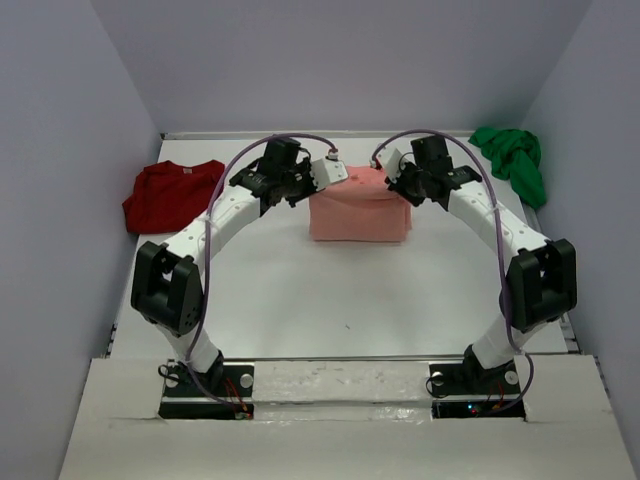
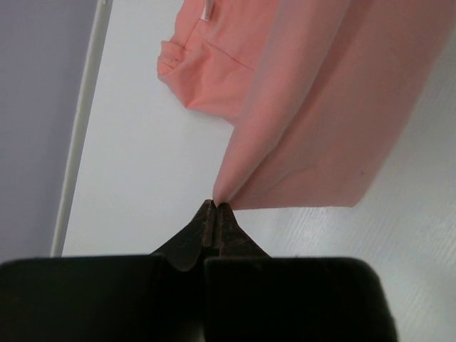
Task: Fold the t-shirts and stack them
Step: Fold the tshirt
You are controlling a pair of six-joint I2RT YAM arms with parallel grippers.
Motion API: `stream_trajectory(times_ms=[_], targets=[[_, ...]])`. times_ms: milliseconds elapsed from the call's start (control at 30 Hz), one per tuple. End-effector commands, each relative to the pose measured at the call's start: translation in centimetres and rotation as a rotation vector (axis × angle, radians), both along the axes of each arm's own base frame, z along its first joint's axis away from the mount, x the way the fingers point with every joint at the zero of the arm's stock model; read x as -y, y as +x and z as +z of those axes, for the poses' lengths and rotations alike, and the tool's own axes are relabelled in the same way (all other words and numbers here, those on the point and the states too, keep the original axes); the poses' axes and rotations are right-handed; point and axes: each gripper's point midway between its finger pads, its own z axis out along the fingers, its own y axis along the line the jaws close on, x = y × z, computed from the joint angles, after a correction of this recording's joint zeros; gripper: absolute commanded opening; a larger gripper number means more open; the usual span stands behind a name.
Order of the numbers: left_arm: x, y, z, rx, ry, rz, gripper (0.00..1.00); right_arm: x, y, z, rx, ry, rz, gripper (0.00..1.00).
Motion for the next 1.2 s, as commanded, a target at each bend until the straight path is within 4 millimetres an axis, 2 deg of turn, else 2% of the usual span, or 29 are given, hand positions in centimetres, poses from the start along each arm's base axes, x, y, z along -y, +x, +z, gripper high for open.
stream_trajectory(times_ms=[0,33,100,133,167,200,233,267,333,367,467,500,533,600,633,667,700,733,767,833,867,900,933,1000,1033,1067,1100,1133,1167], targets=[[-0.2,3.2,3.7,0.099,-0.056,0.053,0.00,0.7,4.0,4.4,0.160,0.017,-0.034,0.00],[-0.3,3.7,4.3,0.108,-0.064,0.056,0.00,0.6,4.5,3.8,0.154,0.005,-0.030,0.00],[-0.2,4.5,3.6,0.099,-0.051,0.055,0.00,1.4,5.5,4.2,0.166,0.002,-0.048,0.00],[-0.1,5.1,4.2,0.111,-0.055,0.057,0.00,1.3,5.8,4.2,0.166,0.001,-0.046,0.00],[0.0,5.3,4.0,0.107,-0.055,0.056,0.00,1.2,6.2,3.5,0.153,-0.004,-0.047,0.00],[0.1,5.7,3.3,0.093,-0.045,0.052,0.00,1.7,6.7,3.3,0.152,-0.006,-0.059,0.00],[0.4,6.1,3.7,0.102,-0.048,0.049,0.00,1.7,7.1,3.5,0.160,-0.015,-0.057,0.00],[0.5,6.5,2.8,0.089,-0.039,0.050,0.00,2.1,7.6,2.6,0.143,-0.024,-0.067,0.00],[0.8,7.2,3.1,0.094,-0.038,0.043,0.00,2.5,8.4,2.5,0.148,-0.030,-0.077,0.00],[0.8,7.6,2.1,0.078,-0.030,0.044,0.00,2.9,8.9,1.5,0.129,-0.036,-0.083,0.00],[1.3,8.3,1.9,0.072,-0.023,0.033,0.00,3.5,10.1,1.2,0.127,-0.036,-0.099,0.00],[1.4,8.7,1.0,0.055,-0.013,0.034,0.00,3.4,10.3,1.0,0.122,-0.036,-0.098,0.00],[1.6,9.0,1.3,0.060,-0.017,0.029,0.00,3.8,11.0,0.4,0.106,-0.039,-0.108,0.00],[1.7,9.5,-0.1,0.030,-0.002,0.024,0.00,3.6,11.7,-0.3,0.093,-0.038,-0.106,0.00],[1.9,10.0,0.3,0.035,-0.011,0.020,0.00,4.0,12.1,-1.7,0.060,-0.045,-0.116,0.00],[1.9,10.1,-1.0,0.003,0.004,0.019,0.00,3.8,12.9,-1.1,0.074,-0.038,-0.117,0.00],[2.1,10.3,-1.0,0.004,0.004,0.018,0.00,4.1,13.3,-1.3,0.067,-0.036,-0.122,0.00],[2.1,10.7,-0.6,0.013,-0.001,0.021,0.00,3.9,13.5,-3.0,0.022,-0.031,-0.120,0.00],[2.2,11.1,-1.6,-0.008,0.005,0.020,0.00,3.7,13.8,-3.3,0.016,-0.027,-0.119,0.00],[2.4,11.8,-1.1,-0.003,-0.004,0.021,0.00,3.3,14.8,-3.0,0.022,-0.016,-0.115,0.00],[2.4,12.2,-2.4,-0.020,0.008,0.026,0.00,3.3,15.2,-4.5,-0.005,-0.022,-0.116,0.00],[2.5,12.8,-2.1,-0.006,0.012,0.026,0.00,3.6,15.8,-3.9,0.005,-0.017,-0.123,0.00],[2.4,13.2,-2.3,-0.001,0.025,0.034,0.00,3.5,16.1,-5.1,-0.014,-0.021,-0.120,0.00],[2.4,14.2,-3.8,-0.015,0.044,0.040,0.00,3.4,16.6,-5.4,-0.017,-0.021,-0.116,0.00],[2.4,14.5,-2.9,0.003,0.038,0.043,0.00,3.3,16.7,-5.1,-0.011,-0.019,-0.111,0.00],[2.6,14.8,-3.8,-0.006,0.045,0.043,0.00,3.3,16.9,-5.8,-0.020,-0.021,-0.109,0.00],[2.6,15.1,-4.0,-0.007,0.050,0.043,0.00,3.3,17.0,-5.4,-0.013,-0.022,-0.109,0.00],[2.8,15.6,-3.3,0.011,0.046,0.044,0.00,3.3,17.2,-6.0,-0.021,-0.026,-0.109,0.00],[2.6,15.9,-3.5,0.014,0.056,0.053,0.00,3.8,17.5,-6.0,-0.017,-0.027,-0.118,0.00]])
